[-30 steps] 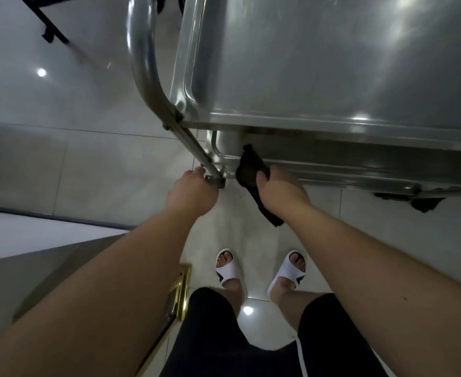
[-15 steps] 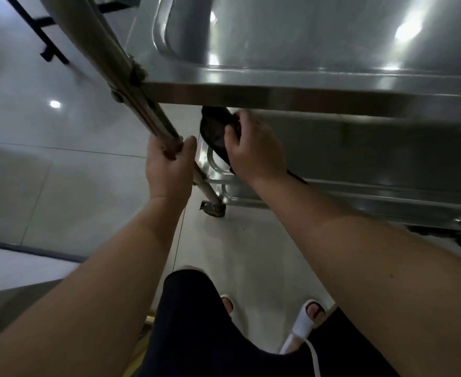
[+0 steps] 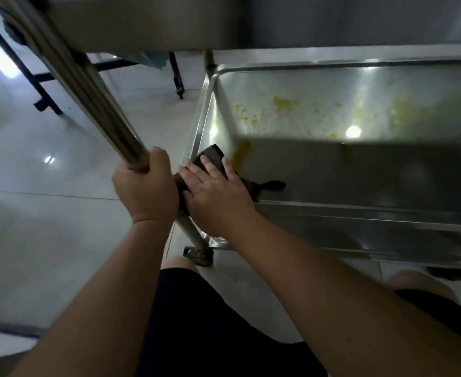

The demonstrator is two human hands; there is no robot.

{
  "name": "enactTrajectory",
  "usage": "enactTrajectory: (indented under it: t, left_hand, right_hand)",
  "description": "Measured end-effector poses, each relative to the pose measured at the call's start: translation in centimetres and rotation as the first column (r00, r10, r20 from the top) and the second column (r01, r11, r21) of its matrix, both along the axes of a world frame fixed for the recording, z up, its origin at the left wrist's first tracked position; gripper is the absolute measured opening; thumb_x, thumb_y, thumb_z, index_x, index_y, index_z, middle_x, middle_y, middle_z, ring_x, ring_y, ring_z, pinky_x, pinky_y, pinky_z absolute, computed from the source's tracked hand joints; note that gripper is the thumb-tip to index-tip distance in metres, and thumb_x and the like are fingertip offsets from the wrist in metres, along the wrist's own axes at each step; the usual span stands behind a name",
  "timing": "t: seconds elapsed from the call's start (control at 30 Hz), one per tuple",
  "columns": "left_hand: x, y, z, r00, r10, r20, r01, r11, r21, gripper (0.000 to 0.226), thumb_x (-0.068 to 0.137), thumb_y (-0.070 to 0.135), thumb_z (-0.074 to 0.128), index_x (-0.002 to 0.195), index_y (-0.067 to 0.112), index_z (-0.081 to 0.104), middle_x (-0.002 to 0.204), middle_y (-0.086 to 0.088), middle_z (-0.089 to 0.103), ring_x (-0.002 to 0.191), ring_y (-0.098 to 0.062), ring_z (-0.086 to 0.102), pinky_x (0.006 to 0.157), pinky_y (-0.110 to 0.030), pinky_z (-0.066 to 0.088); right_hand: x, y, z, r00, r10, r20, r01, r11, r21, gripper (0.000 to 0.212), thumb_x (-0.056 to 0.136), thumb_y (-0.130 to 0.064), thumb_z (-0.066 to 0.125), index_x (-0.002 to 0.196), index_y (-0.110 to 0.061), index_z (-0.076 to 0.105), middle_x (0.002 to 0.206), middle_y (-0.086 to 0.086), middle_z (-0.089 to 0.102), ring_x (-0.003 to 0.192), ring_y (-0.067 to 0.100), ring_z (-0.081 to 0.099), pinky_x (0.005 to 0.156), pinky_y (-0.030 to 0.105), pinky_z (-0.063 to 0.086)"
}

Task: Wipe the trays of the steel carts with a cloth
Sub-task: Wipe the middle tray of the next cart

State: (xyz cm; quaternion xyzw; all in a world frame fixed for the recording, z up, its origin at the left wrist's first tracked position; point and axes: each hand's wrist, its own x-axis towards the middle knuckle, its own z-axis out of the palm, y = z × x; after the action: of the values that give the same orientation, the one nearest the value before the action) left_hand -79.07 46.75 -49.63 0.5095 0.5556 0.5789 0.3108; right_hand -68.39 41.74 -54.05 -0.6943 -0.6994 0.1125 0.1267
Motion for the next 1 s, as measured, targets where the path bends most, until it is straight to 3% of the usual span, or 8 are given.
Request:
enactTrajectory:
  t: [0.1, 0.27, 0.4, 0.57, 0.7, 0.83, 0.9, 1.0]
  left_hand:
    - [0.0, 0.2, -0.2, 1.000, -0.029, 0.011, 0.029, 0.999, 0.017, 0.037, 0.081, 0.030, 0.062, 0.069, -0.001, 0.048, 0.068, -0.034, 0.046, 0.058, -0.047, 0.053, 0.049, -0.056, 0.049]
    - [0.0, 0.1, 0.1, 0.997, -0.070, 0.022, 0.070, 0.998, 0.011, 0.043, 0.081, 0.030, 0.060, 0.076, -0.010, 0.045, 0.068, -0.035, 0.043, 0.058, -0.049, 0.050, 0.049, -0.057, 0.046]
    - [0.0, 0.1, 0.0, 0.995, -0.089, 0.033, 0.089, 0.996, 0.012, 0.041, 0.081, 0.028, 0.060, 0.076, -0.010, 0.045, 0.068, -0.034, 0.044, 0.060, -0.050, 0.049, 0.050, -0.057, 0.046]
    - [0.0, 0.5, -0.3, 0.994, -0.080, 0.076, 0.078, 0.997, 0.024, 0.038, 0.078, 0.027, 0.060, 0.072, -0.008, 0.045, 0.066, -0.033, 0.042, 0.057, -0.048, 0.046, 0.051, -0.054, 0.043]
    - [0.1, 0.5, -0.2, 0.993, -0.088, 0.078, 0.086, 0.996, 0.028, 0.038, 0.078, 0.028, 0.061, 0.073, -0.007, 0.046, 0.067, -0.034, 0.043, 0.057, -0.043, 0.045, 0.054, -0.055, 0.044]
    - [-0.2, 0.4, -0.2, 0.991, -0.119, 0.052, 0.117, 0.992, 0.048, 0.037, 0.080, 0.027, 0.061, 0.072, -0.006, 0.048, 0.068, -0.034, 0.045, 0.061, -0.049, 0.049, 0.055, -0.056, 0.047]
    - [-0.3, 0.3, 0.0, 0.992, -0.122, 0.034, 0.120, 0.991, 0.059, 0.032, 0.080, 0.028, 0.061, 0.067, 0.001, 0.050, 0.065, -0.032, 0.046, 0.060, -0.047, 0.051, 0.055, -0.056, 0.049]
    - [-0.2, 0.1, 0.3, 0.990, -0.143, 0.021, 0.141, 0.988, 0.066, 0.031, 0.080, 0.028, 0.061, 0.063, 0.007, 0.045, 0.062, -0.029, 0.044, 0.059, -0.048, 0.049, 0.055, -0.055, 0.048]
  right_hand:
    - [3.4, -2.4, -0.2, 0.995, -0.102, 0.022, 0.102, 0.995, 0.002, 0.062, 0.105, -0.043, 0.020, 0.165, -0.028, 0.026, 0.173, -0.008, 0.021, 0.161, 0.018, 0.013, 0.129, 0.049, 0.004]
    - [15.7, -10.8, 0.1, 0.919, -0.384, 0.084, 0.382, 0.923, 0.040, 0.065, 0.097, -0.041, 0.030, 0.158, -0.023, 0.044, 0.167, -0.001, 0.038, 0.153, 0.027, 0.036, 0.123, 0.052, 0.028]
    - [24.8, -15.9, 0.9, 0.700, -0.709, 0.082, 0.713, 0.688, -0.139, 0.060, 0.104, -0.041, 0.032, 0.162, -0.026, 0.028, 0.173, -0.006, 0.020, 0.159, 0.023, 0.018, 0.126, 0.055, 0.021]
    - [21.9, -11.3, 0.8, 0.508, -0.859, 0.071, 0.854, 0.491, -0.172, 0.068, 0.097, -0.036, 0.024, 0.164, -0.023, 0.022, 0.175, -0.003, 0.010, 0.161, 0.028, 0.006, 0.127, 0.059, 0.008]
    - [13.8, -2.3, 0.8, 0.692, -0.720, 0.054, 0.718, 0.677, -0.162, 0.070, 0.096, -0.032, 0.032, 0.165, -0.022, 0.022, 0.175, 0.000, 0.011, 0.161, 0.031, 0.004, 0.126, 0.061, 0.006]
    - [3.3, 5.7, 1.1, 0.939, -0.342, -0.022, 0.336, 0.931, -0.141, 0.062, 0.106, -0.042, 0.021, 0.166, -0.029, 0.018, 0.176, -0.008, 0.006, 0.162, 0.023, -0.002, 0.126, 0.055, -0.004]
    - [1.1, 7.3, 1.5, 0.986, -0.156, -0.066, 0.145, 0.979, -0.140, 0.059, 0.108, -0.043, 0.020, 0.166, -0.034, 0.017, 0.175, -0.012, 0.005, 0.161, 0.019, -0.003, 0.127, 0.052, -0.006]
    - [2.9, 6.9, 1.4, 0.992, -0.101, -0.076, 0.092, 0.988, -0.121, 0.056, 0.109, -0.042, 0.024, 0.166, -0.036, 0.020, 0.174, -0.015, 0.008, 0.161, 0.014, 0.001, 0.128, 0.049, -0.002]
